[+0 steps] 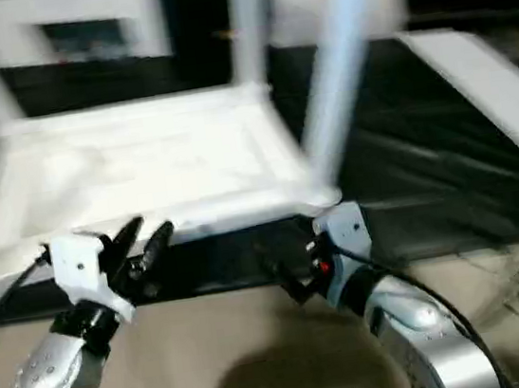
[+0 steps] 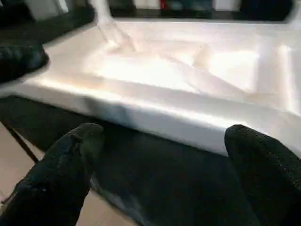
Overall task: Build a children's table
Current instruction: Rotate leg to tighten
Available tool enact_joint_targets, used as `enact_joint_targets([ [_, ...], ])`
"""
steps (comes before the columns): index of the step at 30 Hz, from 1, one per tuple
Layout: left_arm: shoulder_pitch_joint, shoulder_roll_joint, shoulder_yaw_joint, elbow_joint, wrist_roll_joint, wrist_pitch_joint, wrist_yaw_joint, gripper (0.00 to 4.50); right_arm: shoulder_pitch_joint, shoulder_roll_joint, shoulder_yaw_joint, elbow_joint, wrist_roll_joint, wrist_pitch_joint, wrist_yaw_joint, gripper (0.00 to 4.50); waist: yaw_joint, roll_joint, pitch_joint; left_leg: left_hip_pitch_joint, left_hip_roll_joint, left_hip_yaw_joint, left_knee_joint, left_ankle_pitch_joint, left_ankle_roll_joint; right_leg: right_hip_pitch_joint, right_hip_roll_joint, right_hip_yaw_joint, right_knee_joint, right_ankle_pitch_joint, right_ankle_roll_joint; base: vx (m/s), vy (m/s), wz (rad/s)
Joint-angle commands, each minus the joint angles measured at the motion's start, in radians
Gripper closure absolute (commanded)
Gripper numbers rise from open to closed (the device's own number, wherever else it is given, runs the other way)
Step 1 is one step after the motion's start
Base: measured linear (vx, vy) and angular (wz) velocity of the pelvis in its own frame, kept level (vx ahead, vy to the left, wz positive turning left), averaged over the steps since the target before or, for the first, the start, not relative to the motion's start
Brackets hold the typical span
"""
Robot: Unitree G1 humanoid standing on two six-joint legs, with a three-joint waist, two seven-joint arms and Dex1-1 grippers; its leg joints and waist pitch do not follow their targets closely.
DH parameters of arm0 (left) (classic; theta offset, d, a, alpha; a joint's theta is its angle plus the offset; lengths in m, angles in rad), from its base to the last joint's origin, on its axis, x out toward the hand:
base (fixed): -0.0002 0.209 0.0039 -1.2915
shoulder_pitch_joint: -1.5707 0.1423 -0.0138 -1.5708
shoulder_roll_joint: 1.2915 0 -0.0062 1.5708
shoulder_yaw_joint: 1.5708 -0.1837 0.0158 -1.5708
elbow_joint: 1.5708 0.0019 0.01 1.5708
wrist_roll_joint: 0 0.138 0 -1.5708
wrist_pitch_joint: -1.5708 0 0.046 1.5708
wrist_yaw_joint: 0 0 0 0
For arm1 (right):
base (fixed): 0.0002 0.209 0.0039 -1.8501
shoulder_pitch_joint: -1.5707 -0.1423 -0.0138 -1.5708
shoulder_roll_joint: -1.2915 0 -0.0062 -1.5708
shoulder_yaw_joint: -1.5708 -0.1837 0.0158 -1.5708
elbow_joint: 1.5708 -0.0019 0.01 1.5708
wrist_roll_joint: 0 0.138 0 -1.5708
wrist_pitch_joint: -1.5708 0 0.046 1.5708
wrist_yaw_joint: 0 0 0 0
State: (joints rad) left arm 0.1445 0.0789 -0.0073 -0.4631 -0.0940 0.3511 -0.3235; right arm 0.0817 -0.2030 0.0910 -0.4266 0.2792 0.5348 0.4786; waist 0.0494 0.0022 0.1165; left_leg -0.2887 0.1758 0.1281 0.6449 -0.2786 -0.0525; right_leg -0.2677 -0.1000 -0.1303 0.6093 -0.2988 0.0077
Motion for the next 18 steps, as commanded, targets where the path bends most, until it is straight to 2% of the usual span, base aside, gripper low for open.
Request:
enact_joint_targets([
  [1, -0.013, 0.002, -0.007, -0.020, -0.006, 0.023, 0.007, 2.37, 0.003, -0.010, -0.002, -0.011, 0.008, -0.016, 0.005, 0.00, -0.041, 0.024, -0.052, 0.084, 0.110, -0.082, -0.168, -0.488, 0.013, -0.052, 0.024, 0.040, -0.017, -0.283, -0.190, 0.118, 0.039, 0.24],
  [2, -0.013, 0.003, -0.006, -0.019, -0.007, 0.023, 0.007, 2.37, 0.004, -0.016, 0.004, -0.011, 0.004, -0.021, 0.009, 0.00, -0.049, 0.027, -0.059, 0.106, 0.126, -0.105, -0.180, -0.498, 0.027, -0.073, 0.024, 0.048, 0.017, -0.170, -0.172, 0.153, 0.037, 0.11],
  [3, -0.011, 0.004, -0.009, -0.022, -0.006, 0.026, 0.007, 2.37, 0.006, -0.021, 0.008, -0.010, 0.001, -0.030, 0.017, 0.00, -0.075, 0.022, -0.071, 0.128, 0.132, -0.130, -0.168, -0.347, 0.208, -0.123, 0.007, 0.063, 0.065, -0.003, -0.080, 0.173, 0.020, 0.04],
  [4, -0.008, 0.008, -0.013, -0.024, -0.004, 0.029, 0.005, 2.37, 0.005, -0.025, 0.011, -0.008, -0.001, -0.038, 0.023, 0.00, -0.084, 0.014, -0.076, 0.124, 0.121, -0.122, -0.160, -0.285, 0.265, -0.129, -0.005, 0.071, 0.060, 0.027, -0.067, 0.173, 0.020, 0.04],
  [5, -0.003, 0.013, -0.018, -0.028, 0.000, 0.036, 0.004, 2.37, 0.003, -0.029, 0.012, -0.006, 0.000, -0.043, 0.031, 0.00, -0.083, 0.002, -0.074, 0.106, 0.096, -0.095, -0.149, -0.251, 0.293, -0.121, -0.017, 0.081, 0.033, 0.049, -0.077, 0.176, -0.033, 0.08],
  [6, 0.013, 0.010, -0.018, -0.035, -0.010, 0.026, -0.002, 2.37, -0.003, -0.037, 0.014, -0.001, 0.001, -0.061, 0.047, 0.00, -0.062, -0.053, -0.084, 0.012, -0.016, -0.004, -0.080, -0.211, 0.285, -0.022, -0.048, 0.158, -0.064, 0.024, -0.141, 0.186, -0.037, 0.04],
  [7, 0.017, 0.008, -0.018, -0.037, -0.014, 0.023, -0.003, 2.37, -0.004, -0.039, 0.015, 0.000, 0.002, -0.066, 0.050, 0.00, -0.039, -0.072, -0.107, -0.105, -0.058, -0.014, 0.049, -0.074, 0.256, 0.110, -0.137, 0.265, -0.105, -0.084, -0.237, 0.186, -0.037, 0.04],
  [8, 0.033, 0.011, -0.018, -0.044, -0.026, 0.026, -0.013, 2.37, -0.008, -0.038, 0.004, 0.002, 0.019, -0.062, 0.057, 0.00, -0.012, -0.058, -0.111, -0.124, -0.034, -0.029, 0.072, -0.012, 0.215, 0.121, -0.181, 0.280, -0.110, -0.013, -0.297, 0.176, -0.006, -0.07],
  [9, 0.050, 0.020, -0.020, -0.052, -0.040, 0.031, -0.023, 2.37, -0.013, -0.036, -0.007, 0.005, 0.037, -0.060, 0.066, 0.00, -0.018, -0.063, -0.111, -0.164, -0.023, -0.046, 0.053, 0.132, 0.145, 0.106, -0.132, 0.235, -0.045, 0.396, -0.340, 0.092, -0.017, -0.09],
  [10, 0.074, 0.028, -0.021, -0.062, -0.059, 0.023, -0.040, 2.18, -0.021, -0.037, -0.017, 0.010, 0.045, -0.069, 0.075, 0.00, -0.013, -0.045, -0.123, -0.152, -0.018, -0.040, -0.035, 0.334, 0.100, 0.070, -0.037, 0.145, 0.022, 0.739, -0.298, 0.092, -0.017, -0.09],
  [11, 0.089, 0.027, -0.015, -0.071, -0.079, 0.016, -0.048, 2.18, -0.027, -0.040, -0.021, 0.018, 0.051, -0.070, 0.079, 0.00, -0.017, -0.006, -0.131, -0.099, -0.001, -0.052, -0.050, 0.546, 0.132, 0.018, 0.031, 0.098, 0.046, 0.827, -0.201, 0.000, 0.000, 0.00],
  [12, 0.108, 0.026, -0.007, -0.080, -0.094, 0.011, -0.053, 2.07, -0.035, -0.047, -0.025, 0.030, 0.050, -0.075, 0.083, 0.00, -0.026, 0.009, -0.150, -0.043, 0.047, -0.109, -0.013, 0.813, 0.222, -0.032, 0.034, 0.104, 0.080, 0.750, -0.118, 0.062, -0.009, -0.02],
  [13, 0.126, 0.026, 0.000, -0.089, -0.107, 0.007, -0.059, 1.99, -0.044, -0.055, -0.029, 0.043, 0.050, -0.082, 0.088, 0.00, -0.023, 0.016, -0.164, 0.022, 0.087, -0.143, 0.002, 0.968, 0.252, -0.095, 0.012, 0.123, 0.079, 0.612, -0.084, 0.062, -0.009, -0.02],
  [14, 0.135, 0.028, 0.001, -0.092, -0.110, 0.006, -0.063, 1.91, -0.050, -0.057, -0.032, 0.050, 0.051, -0.082, 0.090, 0.00, -0.038, 0.012, -0.152, 0.035, 0.119, -0.172, -0.010, 1.074, 0.273, -0.124, -0.021, 0.150, 0.062, 0.454, -0.050, 0.076, 0.005, 0.06],
  [15, 0.174, 0.042, 0.006, -0.105, -0.116, 0.002, -0.078, 1.77, -0.078, -0.068, -0.050, 0.084, 0.054, -0.093, 0.095, 0.00, -0.029, -0.009, -0.142, 0.001, 0.068, -0.146, -0.012, 1.033, 0.255, -0.103, -0.044, 0.173, 0.013, 0.361, -0.012, 0.000, 0.000, 0.00],
  [16, 0.176, 0.042, 0.006, -0.105, -0.117, 0.001, -0.079, 1.77, -0.080, -0.068, -0.051, 0.087, 0.055, -0.094, 0.095, 0.00, -0.021, -0.018, -0.136, -0.038, 0.028, -0.110, -0.018, 0.905, 0.221, -0.070, -0.037, 0.171, 0.002, 0.403, -0.017, 0.000, 0.000, 0.00],
  [17, 0.181, 0.042, 0.008, -0.106, -0.119, 0.000, -0.080, 1.71, -0.084, -0.070, -0.053, 0.092, 0.054, -0.097, 0.094, 0.00, -0.015, -0.028, -0.132, -0.070, 0.002, -0.077, -0.030, 0.755, 0.184, -0.040, -0.027, 0.167, 0.001, 0.459, -0.018, 0.000, 0.000, 0.00],
  [18, 0.197, 0.048, 0.010, -0.108, -0.120, -0.003, -0.087, 1.61, -0.101, -0.078, -0.062, 0.114, 0.050, -0.103, 0.091, 0.00, 0.000, -0.037, -0.119, -0.082, 0.002, -0.053, -0.057, 0.412, 0.117, -0.026, -0.031, 0.165, -0.021, 0.433, -0.021, -0.050, -0.001, -0.03],
])
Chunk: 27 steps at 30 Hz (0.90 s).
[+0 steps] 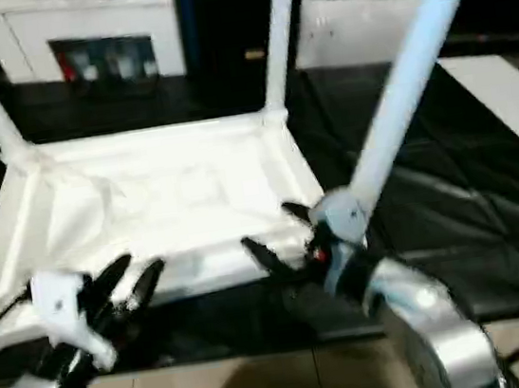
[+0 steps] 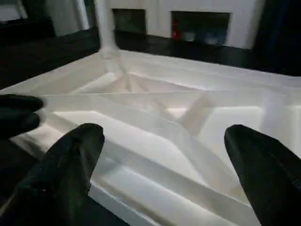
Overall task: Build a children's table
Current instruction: Rotate leg to tighten
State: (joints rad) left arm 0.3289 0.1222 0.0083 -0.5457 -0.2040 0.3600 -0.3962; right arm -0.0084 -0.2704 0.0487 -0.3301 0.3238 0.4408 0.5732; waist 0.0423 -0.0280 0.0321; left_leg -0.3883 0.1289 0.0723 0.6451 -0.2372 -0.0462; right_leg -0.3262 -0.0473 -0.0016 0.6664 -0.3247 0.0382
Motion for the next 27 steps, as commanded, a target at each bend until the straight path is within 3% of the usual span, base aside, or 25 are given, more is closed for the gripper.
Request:
enact_joint_targets([
  [1, 0.019, 0.010, -0.005, -0.027, -0.011, -0.013, -0.016, 1.48, -0.019, -0.013, -0.026, 0.028, 0.002, -0.009, -0.004, 0.00, 0.009, 0.000, -0.031, 0.022, 0.061, 0.004, -0.082, 0.120, 0.055, 0.045, -0.082, 0.028, -0.087, 0.364, -0.083, -0.050, -0.001, -0.03],
  [2, 0.020, 0.010, -0.005, -0.028, -0.011, -0.013, -0.017, 1.38, -0.020, -0.014, -0.027, 0.030, 0.001, -0.009, -0.004, 0.00, 0.007, 0.001, -0.027, 0.026, 0.066, 0.004, -0.090, 0.042, 0.036, 0.043, -0.078, 0.026, -0.091, 0.314, -0.106, -0.095, -0.005, 0.01],
  [3, 0.036, 0.018, -0.002, -0.033, -0.018, -0.016, -0.022, 1.34, -0.041, -0.026, -0.040, 0.059, -0.015, -0.013, -0.012, 0.00, 0.004, 0.011, -0.020, 0.038, 0.079, 0.007, -0.107, -0.084, 0.022, 0.033, -0.076, 0.019, -0.099, 0.199, -0.155, -0.105, 0.000, 0.04],
  [4, 0.052, 0.027, 0.000, -0.038, -0.026, -0.021, -0.024, 1.30, -0.062, -0.040, -0.056, 0.092, -0.027, -0.013, -0.022, 0.00, -0.005, 0.010, -0.009, 0.039, 0.085, 0.011, -0.123, -0.202, 0.003, 0.030, -0.074, 0.019, -0.108, 0.049, -0.192, -0.105, 0.000, 0.04],
  [6, 0.074, 0.038, 0.002, -0.043, -0.040, -0.015, -0.032, 1.21, -0.095, -0.074, -0.073, 0.152, -0.058, -0.033, -0.033, 0.00, -0.010, 0.007, 0.002, 0.040, 0.087, 0.021, -0.130, -0.321, -0.028, 0.019, -0.079, 0.024, -0.125, -0.159, -0.207, -0.113, 0.009, -0.01],
  [7, 0.086, 0.042, 0.003, -0.044, -0.039, -0.020, -0.035, 1.06, -0.112, -0.090, -0.084, 0.185, -0.069, -0.039, -0.041, 0.00, -0.010, 0.007, 0.003, 0.042, 0.086, 0.026, -0.130, -0.362, -0.047, 0.013, -0.082, 0.024, -0.134, -0.260, -0.193, -0.111, 0.012, -0.02],
  [8, 0.086, 0.042, 0.003, -0.044, -0.039, -0.020, -0.035, 0.95, -0.112, -0.090, -0.084, 0.185, -0.069, -0.039, -0.041, 0.00, -0.010, 0.006, 0.005, 0.042, 0.085, 0.029, -0.131, -0.373, -0.052, 0.010, -0.083, 0.025, -0.138, -0.294, -0.182, -0.087, 0.009, -0.01],
  [9, 0.115, 0.048, 0.009, -0.043, -0.041, -0.033, -0.039, 0.88, -0.151, -0.118, -0.107, 0.264, -0.105, -0.081, -0.071, 0.00, -0.006, 0.003, 0.000, 0.048, 0.087, 0.035, -0.127, -0.369, -0.057, -0.002, -0.085, 0.028, -0.142, -0.318, -0.166, 0.000, 0.000, 0.00],
  [10, 0.132, 0.052, 0.013, -0.038, -0.029, -0.047, -0.037, 0.87, -0.179, -0.128, -0.128, 0.317, -0.128, -0.104, -0.112, 0.00, -0.005, 0.010, 0.003, 0.045, 0.087, 0.034, -0.129, -0.362, -0.057, -0.003, -0.085, 0.027, -0.142, -0.311, -0.165, -0.065, 0.009, 0.01],
  [11, 0.143, 0.054, 0.016, -0.036, -0.021, -0.057, -0.036, 0.83, -0.197, -0.132, -0.141, 0.352, -0.142, -0.121, -0.139, 0.00, -0.008, 0.006, 0.002, 0.041, 0.085, 0.036, -0.131, -0.355, -0.057, -0.003, -0.081, 0.025, -0.140, -0.295, -0.159, -0.054, 0.020, -0.02],
  [13, 0.187, 0.050, 0.033, -0.006, 0.007, -0.124, -0.024, 0.62, -0.251, -0.129, -0.201, 0.444, -0.153, -0.154, -0.237, 0.00, -0.004, 0.002, 0.000, 0.045, 0.088, 0.041, -0.129, -0.342, -0.052, -0.010, -0.079, 0.026, -0.139, -0.261, -0.161, -0.035, 0.014, 0.01],
  [15, 0.205, 0.049, 0.040, 0.007, 0.011, -0.154, -0.019, 0.47, -0.266, -0.126, -0.219, 0.471, -0.153, -0.166, -0.261, 0.00, 0.005, 0.006, -0.006, 0.045, 0.089, 0.046, -0.127, -0.312, -0.045, -0.011, -0.079, 0.026, -0.135, -0.211, -0.163, 0.000, 0.000, 0.00],
  [16, 0.222, 0.046, 0.050, 0.018, 0.024, -0.187, -0.004, 0.45, -0.269, -0.124, -0.220, 0.473, -0.143, -0.166, -0.245, 0.00, 0.006, 0.003, -0.007, 0.038, 0.089, 0.047, -0.129, -0.286, -0.031, -0.005, -0.076, 0.024, -0.131, -0.161, -0.159, 0.000, 0.000, 0.00],
  [17, 0.226, 0.039, 0.058, 0.023, 0.024, -0.202, 0.003, 0.45, -0.264, -0.120, -0.214, 0.463, -0.137, -0.163, -0.230, 0.00, 0.008, 0.007, -0.008, 0.038, 0.091, 0.049, -0.130, -0.280, -0.032, -0.005, -0.077, 0.023, -0.130, -0.142, -0.157, 0.000, 0.000, 0.00],
  [18, 0.248, -0.001, 0.105, 0.049, 0.026, -0.284, 0.049, 0.39, -0.233, -0.102, -0.175, 0.403, -0.102, -0.147, -0.151, 0.00, 0.007, 0.005, -0.008, 0.032, 0.091, 0.052, -0.128, -0.274, -0.023, -0.004, -0.074, 0.023, -0.127, -0.103, -0.151, 0.000, 0.000, 0.00],
  [20, 0.257, -0.024, 0.133, 0.058, 0.032, -0.322, 0.082, 0.07, -0.215, -0.091, -0.153, 0.375, -0.085, -0.140, -0.120, 0.00, 0.008, 0.008, -0.014, 0.023, 0.097, 0.050, -0.128, -0.213, -0.006, 0.006, -0.077, 0.021, -0.119, 0.011, -0.143, 0.032, -0.005, -0.03],
  [21, 0.269, -0.023, 0.145, 0.066, 0.046, -0.359, 0.088, 0.08, -0.197, -0.086, -0.129, 0.358, -0.076, -0.141, -0.097, 0.00, 0.004, 0.006, -0.020, 0.019, 0.096, 0.050, -0.122, -0.142, 0.013, 0.012, -0.073, 0.018, -0.110, 0.144, -0.146, 0.062, -0.017, -0.04],
  [22, 0.270, -0.019, 0.169, 0.079, 0.032, -0.379, 0.078, 0.05, -0.176, -0.081, -0.107, 0.335, -0.061, -0.135, -0.069, 0.00, 0.005, 0.008, -0.020, 0.020, 0.097, 0.050, -0.120, -0.129, 0.017, 0.010, -0.073, 0.017, -0.107, 0.175, -0.145, 0.062, -0.017, -0.04],
  [24, 0.266, -0.009, 0.209, 0.096, 0.002, -0.404, 0.059, 0.02, -0.146, -0.081, -0.073, 0.303, -0.031, -0.123, -0.028, 0.00, 0.001, 0.002, -0.021, 0.019, 0.093, 0.054, -0.115, -0.100, 0.036, 0.012, -0.071, 0.018, -0.104, 0.240, -0.145, 0.000, 0.000, 0.00],
  [25, 0.263, -0.006, 0.225, 0.100, -0.016, -0.414, 0.053, 0.02, -0.133, -0.084, -0.060, 0.287, -0.018, -0.115, -0.007, 0.00, 0.002, 0.007, -0.026, 0.022, 0.094, 0.054, -0.110, -0.079, 0.045, 0.013, -0.070, 0.018, -0.101, 0.279, -0.145, 0.000, 0.000, 0.00],
  [26, 0.263, -0.004, 0.233, 0.102, -0.026, -0.423, 0.051, 0.02, -0.126, -0.087, -0.053, 0.278, -0.011, -0.110, 0.005, 0.00, 0.000, 0.005, -0.028, 0.019, 0.094, 0.054, -0.108, -0.059, 0.051, 0.015, -0.070, 0.018, -0.097, 0.311, -0.147, 0.000, 0.000, 0.00],
  [27, 0.268, -0.005, 0.244, 0.107, -0.037, -0.437, 0.046, 0.02, -0.112, -0.095, -0.042, 0.261, 0.003, -0.095, 0.028, 0.00, 0.003, 0.013, -0.025, 0.020, 0.096, 0.053, -0.109, -0.043, 0.055, 0.009, -0.068, 0.015, -0.095, 0.346, -0.150, 0.000, 0.000, 0.00],
])
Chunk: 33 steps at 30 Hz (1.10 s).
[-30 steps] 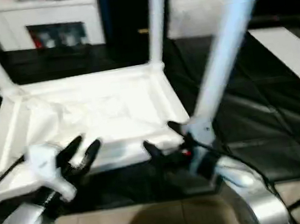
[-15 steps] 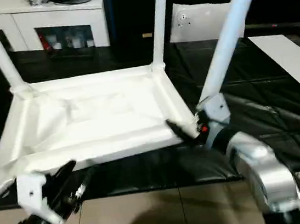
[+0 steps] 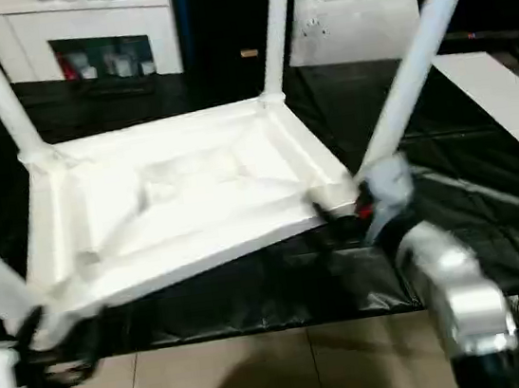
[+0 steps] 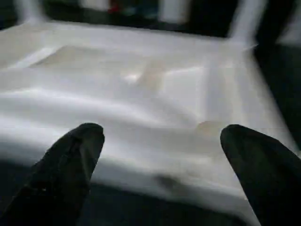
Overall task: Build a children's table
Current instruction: Rotate leg to tighten, then rotate table base
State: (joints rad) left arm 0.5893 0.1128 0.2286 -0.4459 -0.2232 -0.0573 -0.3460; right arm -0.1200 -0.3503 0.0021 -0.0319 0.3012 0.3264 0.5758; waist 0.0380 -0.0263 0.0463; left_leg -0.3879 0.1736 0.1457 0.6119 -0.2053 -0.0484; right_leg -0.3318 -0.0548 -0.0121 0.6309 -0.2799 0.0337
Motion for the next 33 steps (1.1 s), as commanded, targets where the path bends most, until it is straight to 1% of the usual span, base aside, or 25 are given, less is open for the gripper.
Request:
enact_joint_targets([
  [1, 0.017, -0.001, 0.037, 0.026, -0.038, -0.055, -0.012, 0.02, 0.020, -0.026, 0.011, -0.056, 0.032, 0.032, 0.060, 0.00, 0.007, 0.012, -0.035, 0.021, 0.054, -0.020, -0.080, -0.109, 0.056, 0.012, -0.059, 0.024, -0.063, 0.273, -0.149, 0.000, 0.000, 0.00],
  [5, 0.008, -0.008, 0.066, 0.066, -0.082, -0.088, -0.026, 0.02, 0.037, -0.030, 0.013, -0.069, 0.030, 0.036, 0.073, 0.00, 0.009, 0.010, -0.025, 0.024, 0.058, -0.019, -0.093, -0.212, 0.026, 0.007, -0.065, 0.027, -0.075, 0.114, -0.153, 0.000, 0.000, 0.00],
  [7, -0.003, -0.006, 0.077, 0.079, -0.089, -0.093, -0.023, 0.02, 0.039, -0.028, 0.014, -0.072, 0.030, 0.037, 0.073, 0.00, 0.011, 0.010, -0.022, 0.028, 0.058, -0.017, -0.098, -0.264, 0.000, 0.002, -0.066, 0.031, -0.082, 0.009, -0.152, 0.000, 0.000, 0.00],
  [10, -0.098, 0.026, 0.157, 0.158, -0.110, -0.102, 0.019, 0.02, 0.051, -0.024, 0.028, -0.094, 0.043, 0.054, 0.068, 0.00, 0.017, 0.010, -0.018, 0.036, 0.054, -0.016, -0.100, -0.317, -0.025, -0.007, -0.068, 0.036, -0.091, -0.096, -0.140, 0.000, 0.000, 0.00],
  [11, -0.183, 0.083, 0.197, 0.238, -0.128, -0.095, 0.013, 0.02, 0.061, -0.018, 0.040, -0.109, 0.045, 0.084, 0.059, 0.00, 0.017, -0.001, -0.015, 0.032, 0.054, -0.015, -0.103, -0.316, -0.026, -0.006, -0.068, 0.035, -0.095, -0.111, -0.133, 0.000, 0.000, 0.00],
  [12, -0.252, 0.133, 0.221, 0.315, -0.137, -0.098, -0.001, 0.02, 0.067, -0.010, 0.048, -0.117, 0.043, 0.109, 0.048, 0.00, 0.024, 0.002, -0.015, 0.045, 0.045, -0.013, -0.103, -0.336, -0.036, -0.017, -0.066, 0.039, -0.098, -0.177, -0.115, 0.000, 0.000, 0.00],
  [13, -0.254, 0.135, 0.221, 0.318, -0.138, -0.098, -0.001, 0.02, 0.067, -0.010, 0.049, -0.118, 0.043, 0.110, 0.048, 0.00, 0.026, 0.004, -0.014, 0.041, 0.045, -0.015, -0.107, -0.329, -0.037, -0.014, -0.066, 0.039, -0.098, -0.186, -0.109, 0.000, 0.000, 0.00],
  [14, -0.301, 0.165, 0.236, 0.374, -0.144, -0.100, -0.005, 0.02, 0.069, -0.007, 0.056, -0.118, 0.034, 0.127, 0.037, 0.00, 0.027, 0.005, -0.017, 0.041, 0.047, -0.016, -0.108, -0.317, -0.042, -0.012, -0.067, 0.039, -0.096, -0.173, -0.108, 0.000, 0.000, 0.00],
  [15, -0.376, 0.213, 0.253, 0.464, -0.158, -0.106, -0.023, 0.02, 0.073, -0.004, 0.069, -0.114, 0.018, 0.162, 0.018, 0.00, 0.027, 0.006, -0.017, 0.039, 0.049, -0.018, -0.111, -0.291, -0.050, -0.011, -0.065, 0.036, -0.091, -0.113, -0.112, 0.000, 0.000, 0.00],
  [16, -0.376, 0.213, 0.253, 0.464, -0.158, -0.106, -0.023, 0.02, 0.073, -0.004, 0.069, -0.114, 0.018, 0.162, 0.018, 0.00, 0.029, 0.007, -0.022, 0.043, 0.046, -0.016, -0.107, -0.277, -0.051, -0.012, -0.063, 0.036, -0.088, -0.089, -0.114, 0.000, 0.000, 0.00],
  [17, -0.414, 0.240, 0.254, 0.509, -0.168, -0.108, -0.050, 0.02, 0.075, -0.004, 0.076, -0.109, 0.009, 0.174, 0.010, 0.00, 0.026, 0.005, -0.023, 0.042, 0.049, -0.017, -0.108, -0.270, -0.049, -0.011, -0.064, 0.035, -0.084, -0.059, -0.120, 0.000, 0.000, 0.00],
  [18, -0.437, 0.255, 0.254, 0.538, -0.174, -0.110, -0.072, 0.02, 0.077, -0.004, 0.081, -0.107, 0.003, 0.181, 0.006, 0.00, 0.027, 0.009, -0.025, 0.040, 0.048, -0.018, -0.109, -0.262, -0.054, -0.008, -0.065, 0.033, -0.080, -0.031, -0.127, 0.000, 0.000, 0.00],
  [19, -0.375, 0.196, 0.194, 0.417, -0.149, -0.111, -0.068, 0.02, 0.079, 0.000, 0.083, -0.105, -0.002, 0.197, -0.007, 0.00, 0.025, 0.011, -0.025, 0.041, 0.050, -0.018, -0.109, -0.261, -0.058, -0.009, -0.065, 0.032, -0.075, 0.003, -0.137, 0.000, 0.000, 0.00],
  [20, -0.375, 0.196, 0.194, 0.417, -0.149, -0.111, -0.068, 0.02, 0.079, 0.000, 0.083, -0.105, -0.002, 0.197, -0.007, 0.00, 0.021, 0.008, -0.027, 0.035, 0.059, -0.021, -0.111, -0.251, -0.059, -0.001, -0.070, 0.032, -0.070, 0.041, -0.152, 0.000, 0.000, 0.00],
  [21, -0.302, 0.124, 0.090, 0.220, -0.127, -0.083, -0.069, 0.02, 0.077, 0.004, 0.089, -0.094, -0.019, 0.216, -0.038, 0.00, 0.016, 0.006, -0.027, 0.029, 0.064, -0.021, -0.111, -0.221, -0.055, 0.007, -0.070, 0.027, -0.067, 0.112, -0.166, 0.000, 0.000, 0.00],
  [22, -0.297, 0.122, 0.064, 0.185, -0.135, -0.072, -0.078, 0.02, 0.075, 0.006, 0.090, -0.090, -0.024, 0.223, -0.050, 0.00, 0.016, 0.006, -0.030, 0.030, 0.067, -0.019, -0.106, -0.179, -0.043, 0.009, -0.073, 0.025, -0.065, 0.186, -0.180, 0.000, 0.000, 0.00],
  [23, -0.299, 0.127, 0.050, 0.173, -0.141, -0.065, -0.087, 0.02, 0.073, 0.008, 0.090, -0.086, -0.028, 0.225, -0.058, 0.00, 0.019, 0.008, -0.033, 0.033, 0.064, -0.015, -0.099, -0.154, -0.036, 0.007, -0.071, 0.025, -0.063, 0.217, -0.182, 0.000, 0.000, 0.00],
  [24, -0.316, 0.159, 0.016, 0.165, -0.172, -0.040, -0.124, 0.02, 0.067, 0.015, 0.086, -0.076, -0.041, 0.226, -0.085, 0.00, 0.024, 0.014, -0.038, 0.036, 0.056, -0.009, -0.090, -0.111, -0.025, 0.002, -0.064, 0.026, -0.062, 0.262, -0.177, 0.000, 0.000, 0.00],
  [25, -0.317, 0.162, 0.013, 0.165, -0.174, -0.038, -0.127, 0.02, 0.066, 0.016, 0.085, -0.075, -0.041, 0.226, -0.087, 0.00, 0.026, 0.008, -0.032, 0.032, 0.049, -0.004, -0.092, -0.119, -0.021, -0.001, -0.061, 0.027, -0.065, 0.240, -0.167, 0.000, 0.000, 0.00],
  [26, -0.322, 0.177, 0.000, 0.165, -0.184, -0.029, -0.144, 0.02, 0.064, 0.019, 0.082, -0.073, -0.043, 0.229, -0.096, 0.00, 0.029, 0.009, -0.029, 0.030, 0.049, -0.005, -0.096, -0.141, -0.025, 0.001, -0.063, 0.028, -0.067, 0.206, -0.160, 0.000, 0.000, 0.00],
  [27, -0.330, 0.196, -0.013, 0.175, -0.197, -0.022, -0.162, 0.02, 0.062, 0.021, 0.079, -0.074, -0.046, 0.231, -0.105, 0.00, 0.030, 0.005, -0.020, 0.033, 0.050, -0.005, -0.106, -0.235, -0.043, -0.003, -0.065, 0.030, -0.077, 0.055, -0.145, 0.000, 0.000, 0.00],
  [29, -0.352, 0.204, -0.016, 0.189, -0.192, 0.003, -0.165, 0.02, 0.058, 0.026, 0.076, -0.074, -0.051, 0.231, -0.110, 0.00, 0.027, -0.002, -0.018, 0.032, 0.051, -0.005, -0.107, -0.259, -0.049, -0.003, -0.067, 0.033, -0.080, -0.013, -0.143, 0.000, 0.000, 0.00],
  [31, -0.384, 0.203, -0.013, 0.198, -0.174, 0.034, -0.153, 0.02, 0.050, 0.033, 0.075, -0.071, -0.053, 0.232, -0.118, 0.00, 0.026, 0.005, -0.019, 0.032, 0.052, -0.005, -0.105, -0.246, -0.049, -0.007, -0.069, 0.036, -0.081, -0.044, -0.146, 0.000, 0.000, 0.00],
  [32, -0.398, 0.199, -0.008, 0.189, -0.165, 0.052, -0.135, 0.02, 0.046, 0.038, 0.077, -0.073, -0.052, 0.236, -0.120, 0.00, 0.025, 0.018, -0.023, 0.029, 0.052, -0.006, -0.103, -0.210, -0.051, -0.006, -0.068, 0.036, -0.076, -0.003, -0.150, 0.000, 0.000, 0.00],
  [33, -0.398, 0.197, -0.008, 0.176, -0.172, 0.061, -0.125, 0.02, 0.044, 0.040, 0.079, -0.077, -0.051, 0.234, -0.117, 0.00, 0.023, 0.016, -0.024, 0.028, 0.052, -0.006, -0.102, -0.195, -0.052, -0.006, -0.064, 0.034, -0.072, 0.037, -0.153, 0.000, 0.000, 0.00],
])
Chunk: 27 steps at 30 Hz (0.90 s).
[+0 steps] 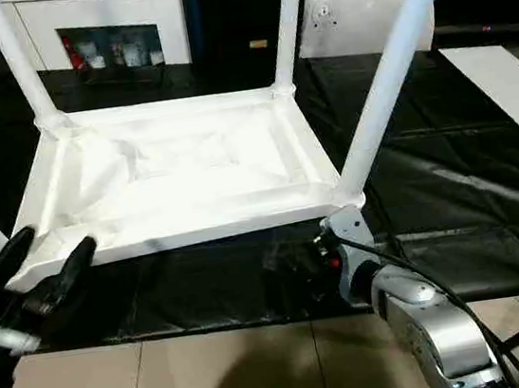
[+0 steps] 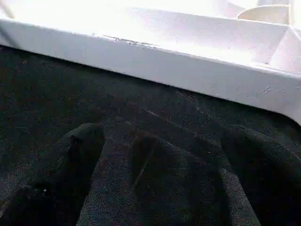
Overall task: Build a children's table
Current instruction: Rotate table base
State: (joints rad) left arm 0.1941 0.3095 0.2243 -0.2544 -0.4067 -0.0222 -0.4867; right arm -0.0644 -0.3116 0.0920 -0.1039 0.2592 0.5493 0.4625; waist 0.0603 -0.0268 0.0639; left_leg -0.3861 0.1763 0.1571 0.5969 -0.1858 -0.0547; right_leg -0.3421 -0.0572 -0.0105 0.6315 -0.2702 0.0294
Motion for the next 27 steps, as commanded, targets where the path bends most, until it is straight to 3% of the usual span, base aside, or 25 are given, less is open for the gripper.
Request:
enact_joint_targets([
  [1, -0.002, 0.000, -0.004, -0.017, 0.010, 0.026, 0.016, 0.02, -0.012, 0.002, -0.011, -0.005, -0.009, 0.011, -0.004, 0.00, 0.000, 0.014, -0.042, 0.024, 0.048, -0.017, -0.087, -0.208, -0.044, 0.006, -0.061, 0.031, -0.072, 0.045, -0.150, 0.000, 0.000, 0.00],
  [7, 0.087, -0.008, -0.023, -0.090, -0.022, 0.047, 0.035, 0.02, -0.005, -0.005, -0.006, -0.036, 0.020, -0.014, 0.034, 0.00, -0.002, 0.017, -0.042, 0.022, 0.047, -0.014, -0.080, -0.182, -0.020, 0.007, -0.057, 0.031, -0.068, 0.135, -0.156, 0.000, 0.000, 0.00],
  [10, 0.119, -0.036, 0.017, -0.094, 0.021, 0.016, 0.084, 0.02, 0.004, -0.010, 0.004, -0.060, 0.038, -0.009, 0.060, 0.00, -0.001, 0.014, -0.036, 0.022, 0.051, -0.014, -0.085, -0.221, -0.016, 0.006, -0.059, 0.032, -0.074, 0.082, -0.149, 0.000, 0.000, 0.00],
  [12, 0.137, -0.052, 0.058, -0.096, 0.035, 0.002, 0.112, 0.02, 0.012, -0.011, 0.010, -0.083, 0.067, -0.015, 0.103, 0.00, -0.001, 0.014, -0.031, 0.025, 0.052, -0.016, -0.090, -0.281, -0.025, 0.001, -0.062, 0.034, -0.083, -0.029, -0.142, 0.000, 0.000, 0.00],
  [15, 0.146, -0.049, 0.124, -0.087, 0.055, -0.021, 0.168, 0.02, 0.036, -0.042, 0.041, -0.152, 0.142, -0.014, 0.228, 0.00, 0.000, 0.013, -0.030, 0.025, 0.054, -0.018, -0.092, -0.300, -0.025, -0.001, -0.061, 0.036, -0.087, -0.066, -0.127, 0.000, 0.000, 0.00],
  [20, 0.112, -0.019, 0.149, -0.048, 0.035, -0.010, 0.165, 0.02, 0.049, -0.057, 0.041, -0.197, 0.209, 0.024, 0.302, 0.00, 0.003, 0.012, -0.030, 0.024, 0.054, -0.020, -0.092, -0.278, -0.015, -0.004, -0.061, 0.035, -0.085, -0.039, -0.124, 0.000, 0.000, 0.00],
  [22, 0.089, 0.000, 0.150, -0.024, 0.027, -0.006, 0.144, 0.02, 0.048, -0.057, 0.040, -0.197, 0.211, 0.026, 0.303, 0.00, 0.005, 0.012, -0.030, 0.027, 0.052, -0.019, -0.092, -0.278, -0.020, -0.009, -0.062, 0.036, -0.086, -0.053, -0.124, 0.000, 0.000, 0.00],
  [24, 0.011, 0.048, 0.151, 0.053, 0.016, 0.008, 0.102, 0.02, 0.043, -0.054, 0.040, -0.179, 0.190, 0.018, 0.282, 0.00, 0.007, 0.012, -0.032, 0.032, 0.046, -0.018, -0.093, -0.302, -0.038, -0.014, -0.060, 0.036, -0.089, -0.104, -0.116, 0.000, 0.000, 0.00],
  [27, -0.055, 0.082, 0.158, 0.135, 0.032, 0.014, 0.099, 0.02, 0.044, -0.056, 0.044, -0.166, 0.177, 0.007, 0.270, 0.00, 0.003, 0.016, -0.035, 0.028, 0.047, -0.021, -0.093, -0.276, -0.052, -0.009, -0.060, 0.034, -0.081, -0.034, -0.126, 0.000, 0.000, 0.00],
])
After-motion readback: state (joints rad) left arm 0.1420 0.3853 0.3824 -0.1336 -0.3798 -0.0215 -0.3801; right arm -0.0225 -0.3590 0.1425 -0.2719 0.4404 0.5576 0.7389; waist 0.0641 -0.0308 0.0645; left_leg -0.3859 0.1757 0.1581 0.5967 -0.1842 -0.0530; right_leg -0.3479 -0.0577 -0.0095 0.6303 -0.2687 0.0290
